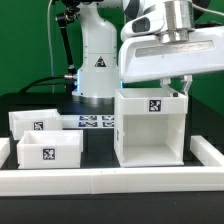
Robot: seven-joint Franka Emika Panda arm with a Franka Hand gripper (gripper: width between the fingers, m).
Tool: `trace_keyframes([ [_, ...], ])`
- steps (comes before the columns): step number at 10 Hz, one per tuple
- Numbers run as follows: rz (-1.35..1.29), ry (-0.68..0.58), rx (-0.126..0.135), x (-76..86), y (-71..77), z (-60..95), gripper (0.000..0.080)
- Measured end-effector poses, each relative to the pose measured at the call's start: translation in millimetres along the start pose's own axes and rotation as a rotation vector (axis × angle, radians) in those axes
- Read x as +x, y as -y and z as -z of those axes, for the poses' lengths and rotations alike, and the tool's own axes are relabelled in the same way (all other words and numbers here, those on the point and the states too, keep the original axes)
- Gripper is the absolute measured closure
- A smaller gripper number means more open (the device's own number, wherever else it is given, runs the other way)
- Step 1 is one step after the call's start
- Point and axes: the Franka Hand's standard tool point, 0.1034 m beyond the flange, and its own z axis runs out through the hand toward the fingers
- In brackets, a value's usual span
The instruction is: Assemble drawer
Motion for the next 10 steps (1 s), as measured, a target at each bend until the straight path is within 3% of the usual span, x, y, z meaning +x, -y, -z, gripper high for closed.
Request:
trace_keyframes([
  [3,0.053,-0.052,0.006,40.8,-3.9,-11.4,0.0760],
  [10,0.070,-0.066,0.006,45.7,-4.3,-11.3,0.0760],
])
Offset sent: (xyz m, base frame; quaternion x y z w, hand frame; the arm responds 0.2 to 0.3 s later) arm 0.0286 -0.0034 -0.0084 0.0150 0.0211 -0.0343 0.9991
